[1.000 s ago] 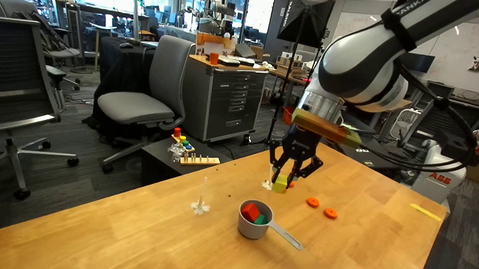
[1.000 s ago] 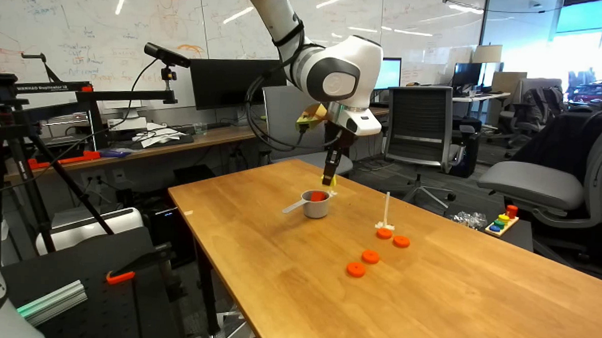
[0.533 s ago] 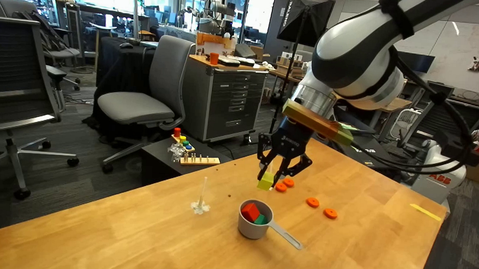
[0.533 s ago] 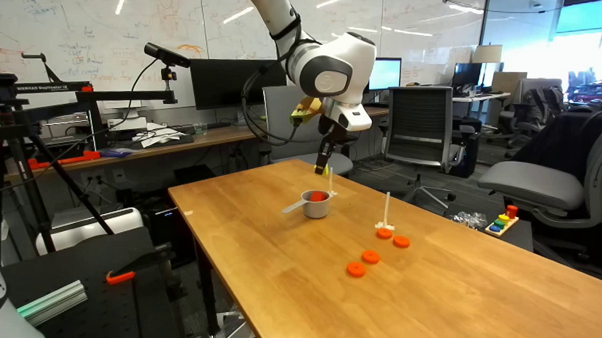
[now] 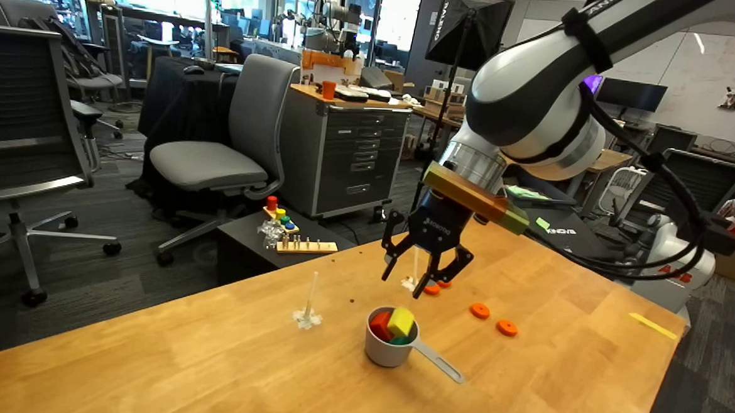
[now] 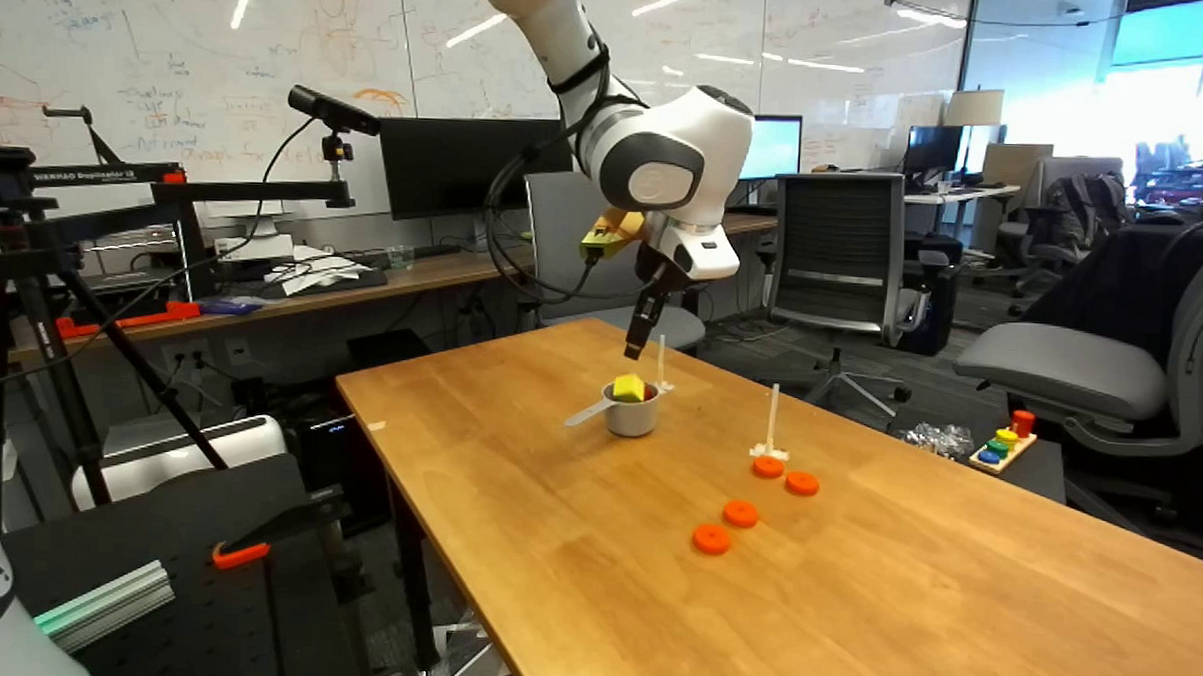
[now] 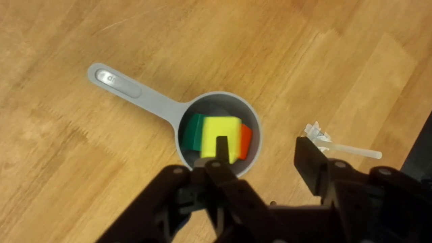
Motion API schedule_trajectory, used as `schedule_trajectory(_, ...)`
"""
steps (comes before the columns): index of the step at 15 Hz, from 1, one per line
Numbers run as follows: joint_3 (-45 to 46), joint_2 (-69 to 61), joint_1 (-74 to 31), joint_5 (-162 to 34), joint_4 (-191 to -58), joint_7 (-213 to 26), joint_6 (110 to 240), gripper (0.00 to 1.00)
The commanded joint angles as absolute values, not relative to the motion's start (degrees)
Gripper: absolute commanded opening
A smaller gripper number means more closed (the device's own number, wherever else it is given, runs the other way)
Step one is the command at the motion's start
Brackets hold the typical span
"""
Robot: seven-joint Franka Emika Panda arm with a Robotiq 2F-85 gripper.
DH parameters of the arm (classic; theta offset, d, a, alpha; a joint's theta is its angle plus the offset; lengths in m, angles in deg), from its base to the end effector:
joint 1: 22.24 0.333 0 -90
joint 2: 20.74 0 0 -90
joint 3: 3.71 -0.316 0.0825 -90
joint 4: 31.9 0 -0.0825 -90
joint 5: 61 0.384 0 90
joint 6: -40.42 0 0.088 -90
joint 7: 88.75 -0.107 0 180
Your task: Put the green, red and yellow blocks in the pot
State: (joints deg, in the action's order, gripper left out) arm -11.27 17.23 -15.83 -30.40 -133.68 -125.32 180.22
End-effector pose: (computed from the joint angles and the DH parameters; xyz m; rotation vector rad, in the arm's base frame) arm 0.6414 0.1538 0.1882 -2.5131 1.1168 0.2590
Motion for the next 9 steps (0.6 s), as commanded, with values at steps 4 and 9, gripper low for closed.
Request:
schedule_trajectory(4,-11.8,17.9,-16.4,-27.7,-132.3,-125.9,179.9,1.0)
schedule_trajectory(9,-10.9,17.9,-15.6,-28.8,-133.0,-125.6,180.0,1.0)
